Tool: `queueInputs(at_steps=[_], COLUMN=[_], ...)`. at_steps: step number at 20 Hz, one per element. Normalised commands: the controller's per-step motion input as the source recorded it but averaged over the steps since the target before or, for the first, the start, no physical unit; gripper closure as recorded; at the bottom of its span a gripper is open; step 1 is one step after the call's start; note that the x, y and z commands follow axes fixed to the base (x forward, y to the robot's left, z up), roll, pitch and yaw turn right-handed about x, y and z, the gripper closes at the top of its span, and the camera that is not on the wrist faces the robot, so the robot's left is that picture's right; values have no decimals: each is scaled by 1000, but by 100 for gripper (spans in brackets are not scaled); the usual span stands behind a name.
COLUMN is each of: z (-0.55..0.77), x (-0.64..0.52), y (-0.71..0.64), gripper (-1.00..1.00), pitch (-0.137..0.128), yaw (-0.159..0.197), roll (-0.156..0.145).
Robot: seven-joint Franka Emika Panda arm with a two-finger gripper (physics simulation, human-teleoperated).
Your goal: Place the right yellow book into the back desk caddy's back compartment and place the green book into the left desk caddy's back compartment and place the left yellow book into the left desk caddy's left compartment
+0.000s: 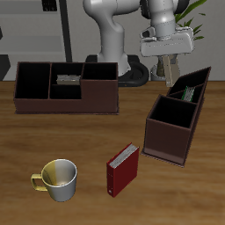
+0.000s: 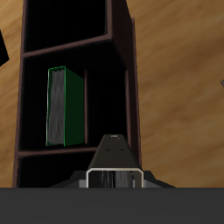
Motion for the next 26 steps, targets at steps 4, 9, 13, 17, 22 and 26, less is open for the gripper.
queueInputs(at_steps=[4,9,13,17,22,26], z=[398,19,8,-69,-56,-224], x=[-66,-27,-174,-287,-290,102], y=[-15,83,-18,38,45,176], gripper=[100,100,100,100,100,100], pitch=[-51,12,-6,-7,-8,50], yaw=[-32,-24,-26,6,8,27], roll=[2,-4,37,44,61,36])
